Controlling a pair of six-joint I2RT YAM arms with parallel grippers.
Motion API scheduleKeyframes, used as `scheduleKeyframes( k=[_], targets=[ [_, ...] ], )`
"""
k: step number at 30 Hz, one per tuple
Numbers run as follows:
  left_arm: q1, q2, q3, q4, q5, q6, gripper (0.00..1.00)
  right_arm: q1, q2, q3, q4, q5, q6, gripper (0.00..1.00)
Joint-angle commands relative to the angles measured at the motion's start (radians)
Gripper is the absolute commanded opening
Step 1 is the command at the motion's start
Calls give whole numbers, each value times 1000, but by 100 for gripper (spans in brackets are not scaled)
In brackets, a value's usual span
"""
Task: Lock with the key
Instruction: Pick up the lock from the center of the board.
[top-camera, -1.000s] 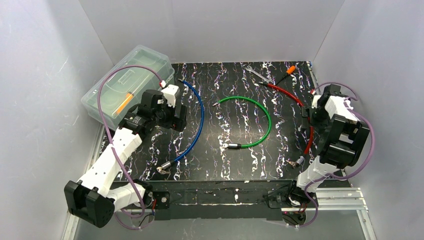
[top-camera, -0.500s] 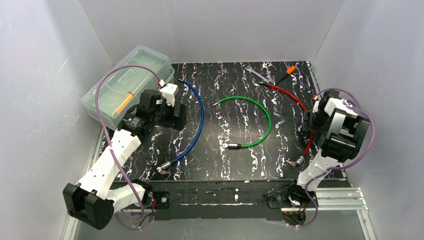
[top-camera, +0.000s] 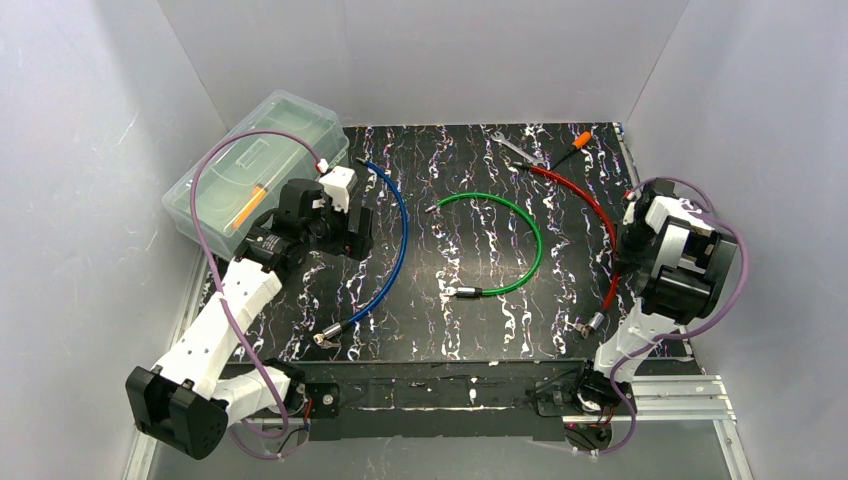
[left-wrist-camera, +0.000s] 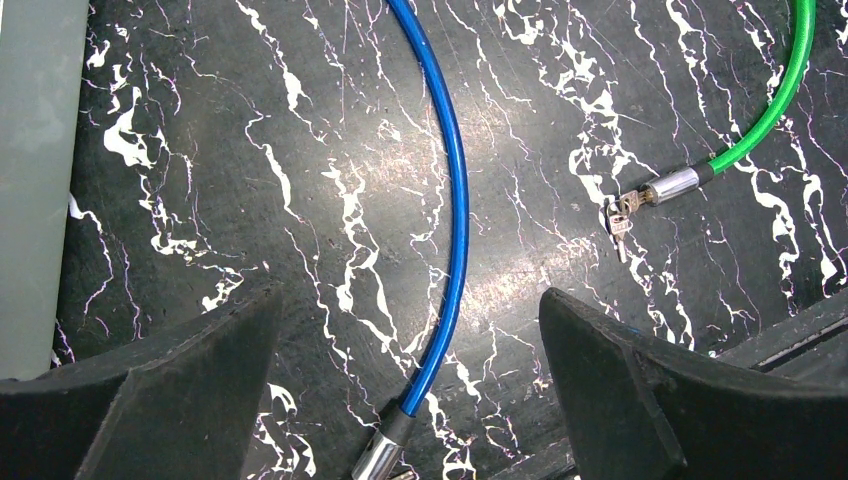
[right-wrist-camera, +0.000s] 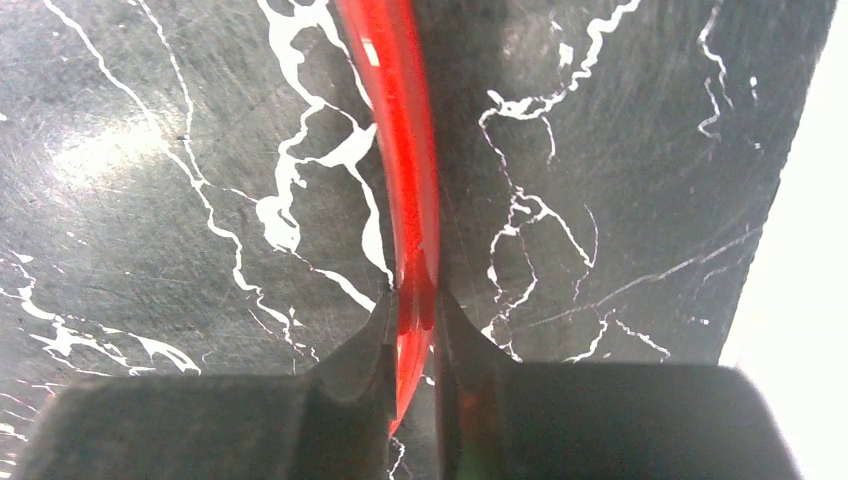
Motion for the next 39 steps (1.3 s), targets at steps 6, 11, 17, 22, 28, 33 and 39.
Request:
scheduleKeyframes(
  k=[6,11,17,22,28,33,39],
  targets=[
    [-1,-6,10,4,-19,-11,100,-4,-72,39,45,3,16,1],
    [0,-2,13,4,-19,-12,99,-4,-159,78,62,-4,-4,1],
    [0,-2,18,3,-14,-8,99,-4,-272,123,100,-81,-72,1],
    [0,2,34,0,6,-6,99,-4,-343,142,140,-138,-116,1],
    [0,7,52,1,19,0,99,-3,-427,153,216,-200,-157,1],
    [-1,16,74,-2,49,-4,99,-1,-453,200,241,-251,-149,1],
    [0,20,104,-9,132,8,99,3,-471,254,253,-314,-138,1]
  ],
)
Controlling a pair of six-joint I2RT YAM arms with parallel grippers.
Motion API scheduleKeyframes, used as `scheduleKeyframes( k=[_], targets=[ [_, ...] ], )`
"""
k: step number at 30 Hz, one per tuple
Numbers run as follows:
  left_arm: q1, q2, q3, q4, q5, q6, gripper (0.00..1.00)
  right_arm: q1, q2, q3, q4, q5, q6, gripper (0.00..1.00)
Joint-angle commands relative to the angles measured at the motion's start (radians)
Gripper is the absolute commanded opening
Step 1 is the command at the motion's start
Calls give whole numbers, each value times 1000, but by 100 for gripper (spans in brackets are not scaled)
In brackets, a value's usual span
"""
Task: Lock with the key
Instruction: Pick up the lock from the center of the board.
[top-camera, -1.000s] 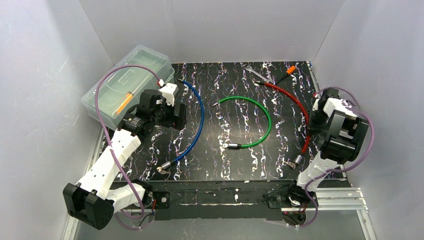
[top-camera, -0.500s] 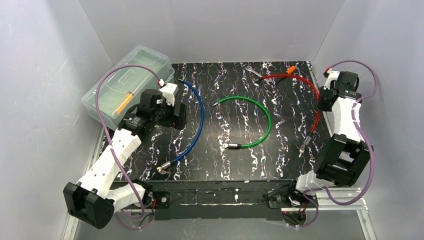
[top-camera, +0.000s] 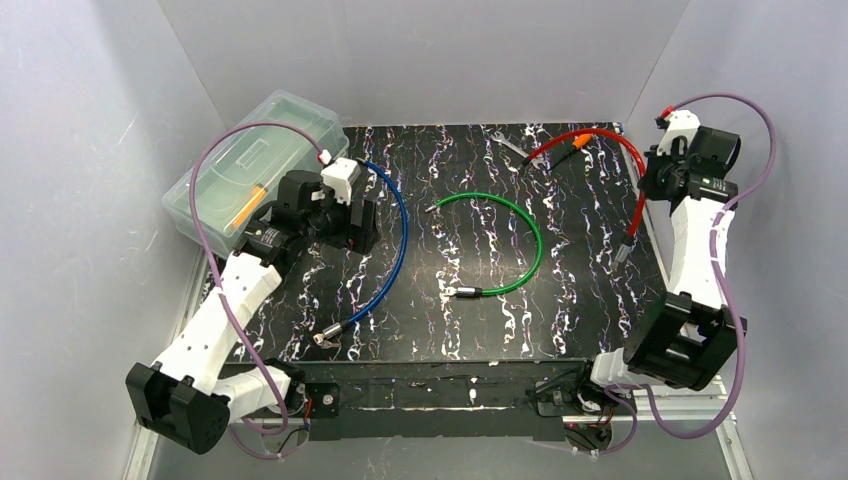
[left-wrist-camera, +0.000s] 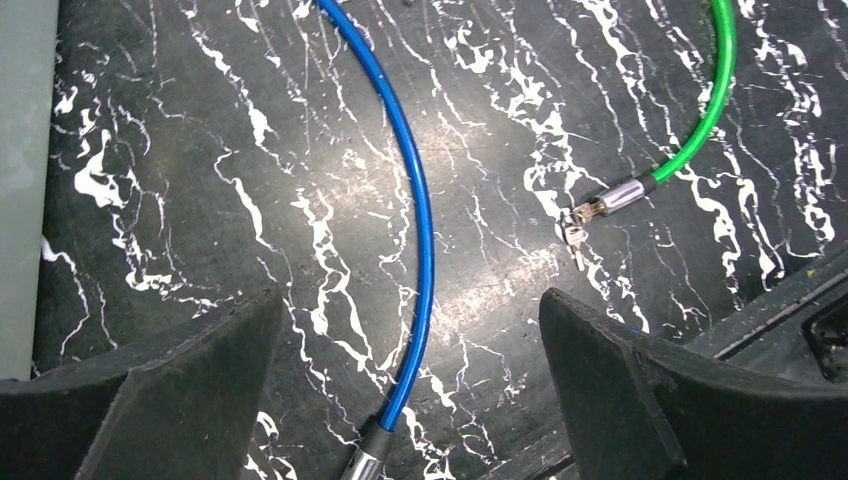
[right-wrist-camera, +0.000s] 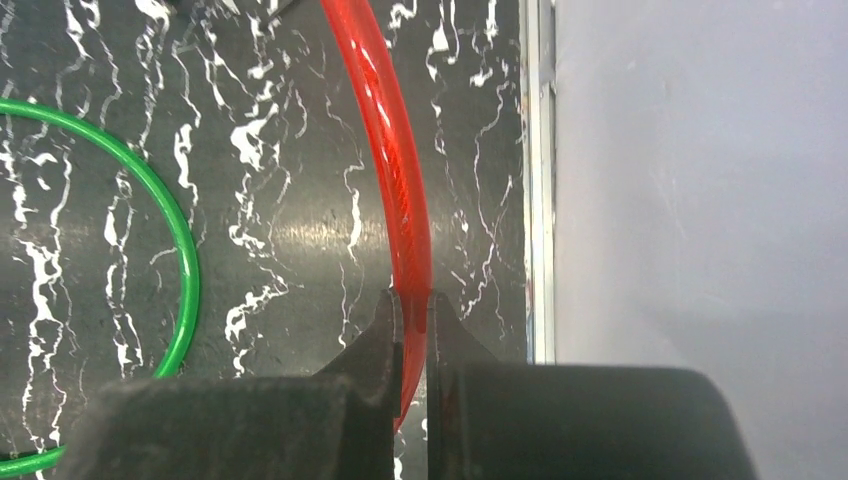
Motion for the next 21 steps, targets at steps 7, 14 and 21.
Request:
scheduleKeyframes(
  k=[7,14,21],
  targets=[
    [-1,11,80,-7,125,20,99,7,-68,146,105,-140,19,1],
    [0,23,116,-5,171,28,99,15,-76,219,91,-221,28,1],
    [0,42,191,-35,270,79,99,37,-89,284,65,-352,43,1]
  ],
)
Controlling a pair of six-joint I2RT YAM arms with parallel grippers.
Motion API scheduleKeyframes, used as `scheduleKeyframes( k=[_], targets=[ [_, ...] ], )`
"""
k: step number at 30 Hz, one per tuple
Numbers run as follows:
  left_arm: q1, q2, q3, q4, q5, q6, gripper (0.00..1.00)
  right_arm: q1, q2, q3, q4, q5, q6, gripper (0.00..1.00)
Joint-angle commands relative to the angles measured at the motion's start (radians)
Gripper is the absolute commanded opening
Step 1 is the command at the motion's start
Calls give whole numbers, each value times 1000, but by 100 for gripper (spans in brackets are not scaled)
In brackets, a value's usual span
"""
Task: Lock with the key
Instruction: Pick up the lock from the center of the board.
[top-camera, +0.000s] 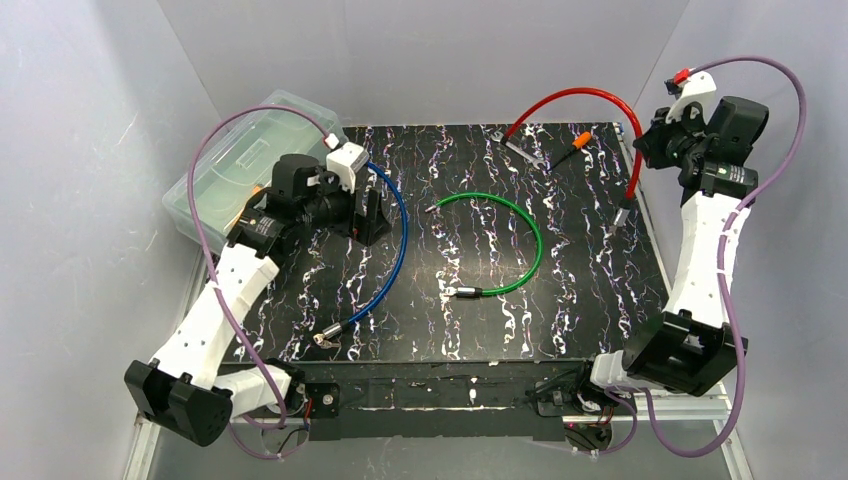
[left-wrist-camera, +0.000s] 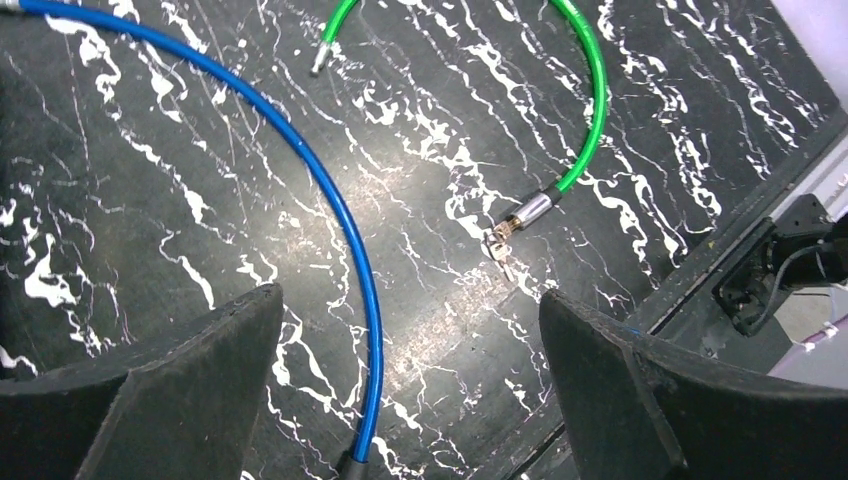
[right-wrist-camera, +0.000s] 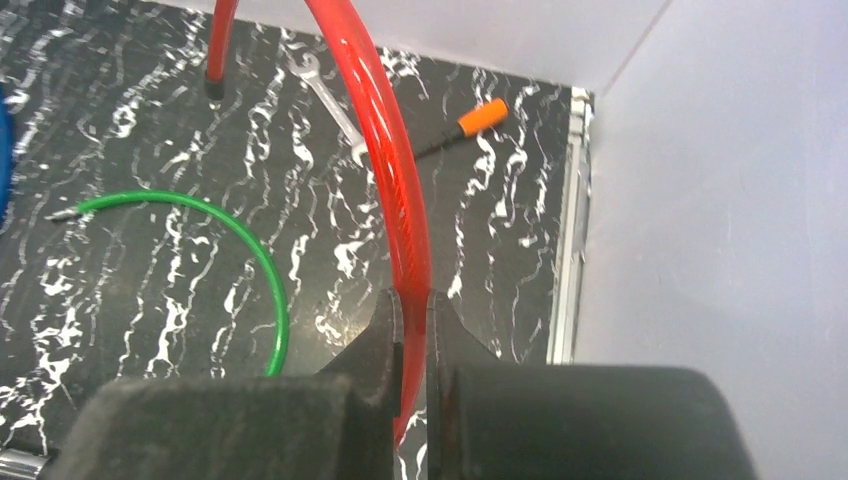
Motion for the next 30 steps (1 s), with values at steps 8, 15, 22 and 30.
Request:
scheduleKeyframes(
  k=[8,15,22,30],
  targets=[
    [-1,80,281,-155,266,164,99,108,-71,147,5,-250,42,1],
    [-1,172,532,-234,349,245,99,261,-57,195,-88,-291,15,1],
    [-1,295,717,-241,335,221,99,401,-71,179,-103,-318,19,1],
    [-18,409,796,-245,337,209,99,536,-87,151,-105,-324,25,1]
  ],
)
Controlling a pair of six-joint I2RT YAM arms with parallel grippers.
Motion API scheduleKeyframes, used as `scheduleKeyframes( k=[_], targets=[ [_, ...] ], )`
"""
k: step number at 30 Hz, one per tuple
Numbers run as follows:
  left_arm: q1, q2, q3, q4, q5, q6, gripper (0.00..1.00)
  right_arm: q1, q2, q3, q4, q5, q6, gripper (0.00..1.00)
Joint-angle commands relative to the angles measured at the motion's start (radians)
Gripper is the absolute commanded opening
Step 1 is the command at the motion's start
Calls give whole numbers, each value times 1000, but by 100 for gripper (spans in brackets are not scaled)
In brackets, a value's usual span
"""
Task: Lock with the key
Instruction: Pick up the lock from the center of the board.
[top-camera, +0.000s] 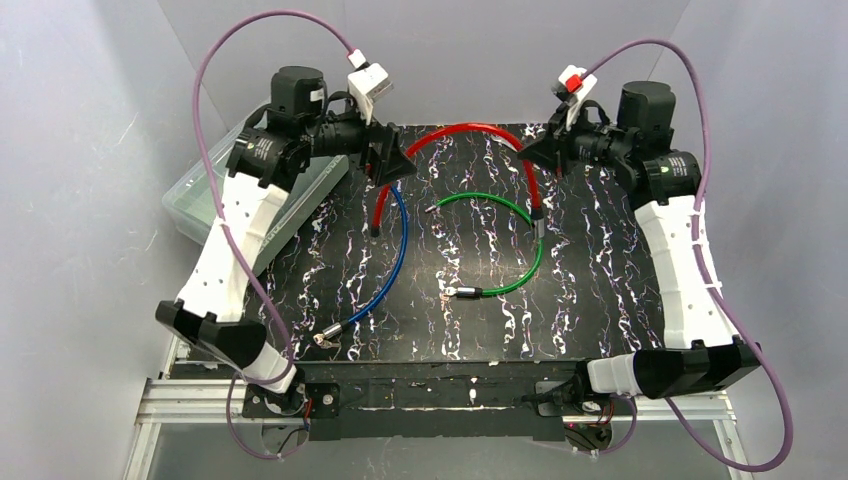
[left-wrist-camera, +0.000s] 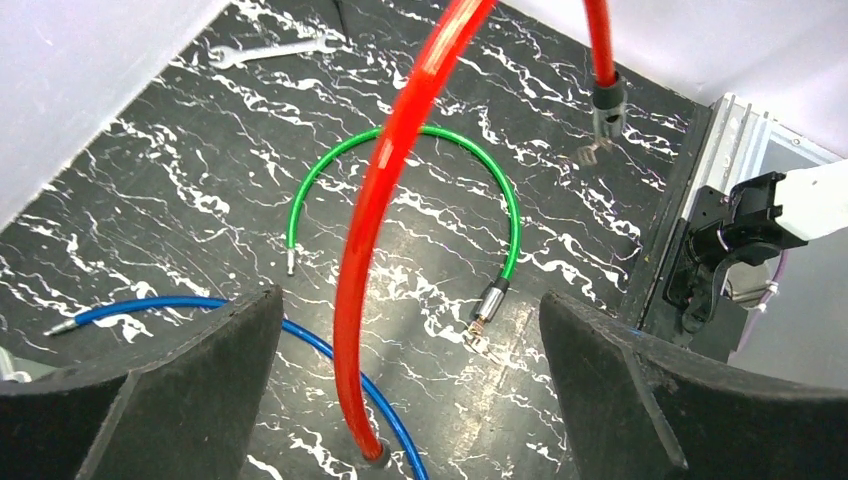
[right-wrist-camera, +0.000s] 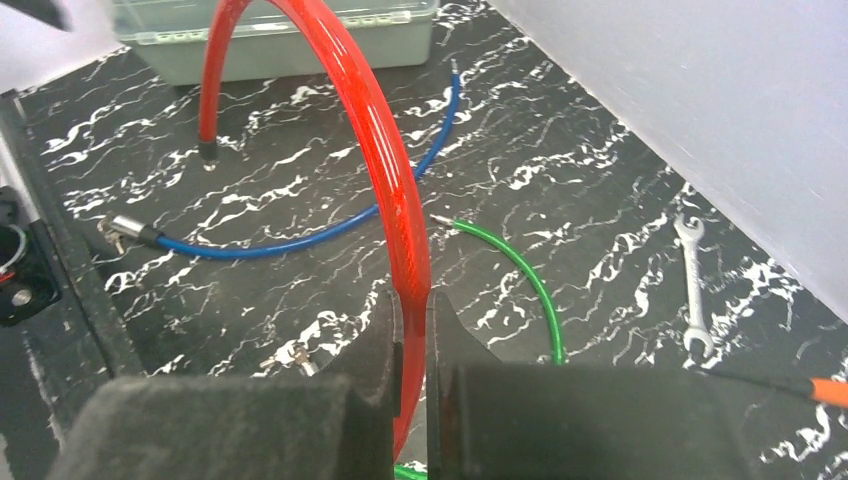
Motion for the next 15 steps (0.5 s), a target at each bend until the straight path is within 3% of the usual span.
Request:
scheduleKeyframes(
  k=[1,8,9,12,15],
  targets=[
    [-18,41,53,-30,32,-11,99,56,-52,8,42,-35,22,1],
    [-68,91,69,-33,61,-20,99,101,-42,11,35,-76,23,1],
    [-72,94,69,-33,92,-28,94,108,-39,9,35,-77,21,1],
    [-87,91,69,-31,198,-58,67,121,-30,-9,40,-74,13,1],
    [-98,80,58,-12,246,-128,21,126,-24,-50,68,-66,20,1]
  ],
)
